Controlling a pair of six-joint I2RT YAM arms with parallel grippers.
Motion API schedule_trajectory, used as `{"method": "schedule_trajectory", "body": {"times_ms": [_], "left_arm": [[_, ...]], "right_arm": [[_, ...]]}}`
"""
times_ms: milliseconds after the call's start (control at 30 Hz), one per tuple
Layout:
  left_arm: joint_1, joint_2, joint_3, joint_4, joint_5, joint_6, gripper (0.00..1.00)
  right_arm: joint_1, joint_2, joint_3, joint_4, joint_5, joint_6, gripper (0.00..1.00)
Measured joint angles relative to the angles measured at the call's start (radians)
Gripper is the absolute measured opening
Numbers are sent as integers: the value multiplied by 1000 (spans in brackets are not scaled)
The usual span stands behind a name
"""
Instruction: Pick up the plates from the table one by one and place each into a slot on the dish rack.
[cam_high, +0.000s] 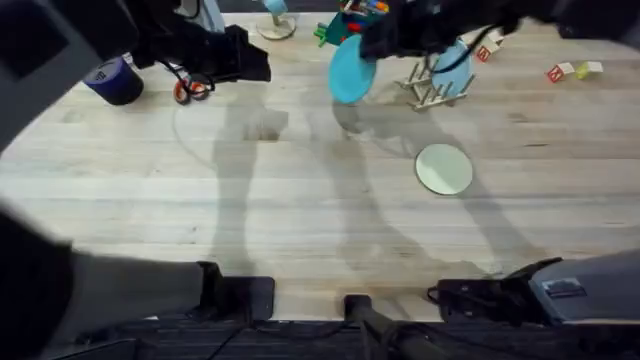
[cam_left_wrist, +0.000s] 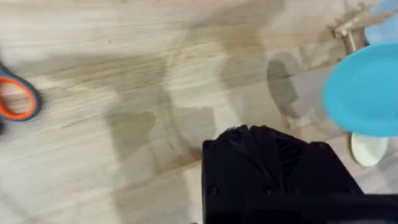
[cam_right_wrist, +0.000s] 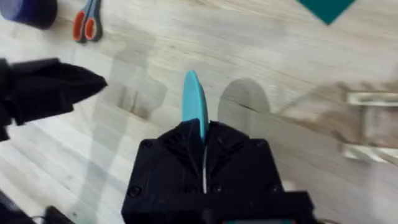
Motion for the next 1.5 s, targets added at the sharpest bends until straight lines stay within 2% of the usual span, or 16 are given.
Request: {"method": "schedule_trajectory", "body": {"times_ms": [133,433,533,633,733,767,800,900,967,1000,1167,1500], "left_arm": [[-84,-111,0,-56,-112,19,41],[-316,-288,0,-198,-353,34,41],[-372,-334,0,-226,-396,33,39],[-407,-376,0,-246,-422,33,39],[-427,-406,0,-249,-432,33,47],[-429,-412,0,-249,-432,32,82],[-429,-415,0,-249,-436,34,206],[-428,-416,0,-251,-446,32,685],[-428,-416,0,-250,-447,28,951],[-428,-416,0,-251,-448,29,983],[-428,-416,0,-247,-450,29,992],[-428,-416,0,-247,-450,29,993]], "right_arm": [[-6,-112,0,-90,59,-81,29],[-48,-289,0,-297,233,-217,29],[-69,-314,0,-339,277,-249,29],[-88,-325,0,-370,311,-271,29],[-101,-326,0,-376,330,-283,29],[-103,-326,0,-376,334,-290,29],[-104,-326,0,-376,337,-296,29],[-104,-326,0,-376,339,-306,29],[-104,-326,0,-374,339,-313,29],[-104,-326,0,-371,340,-318,29],[-104,-324,22,-352,409,-332,28],[-143,-251,192,-341,495,-351,28]]}}
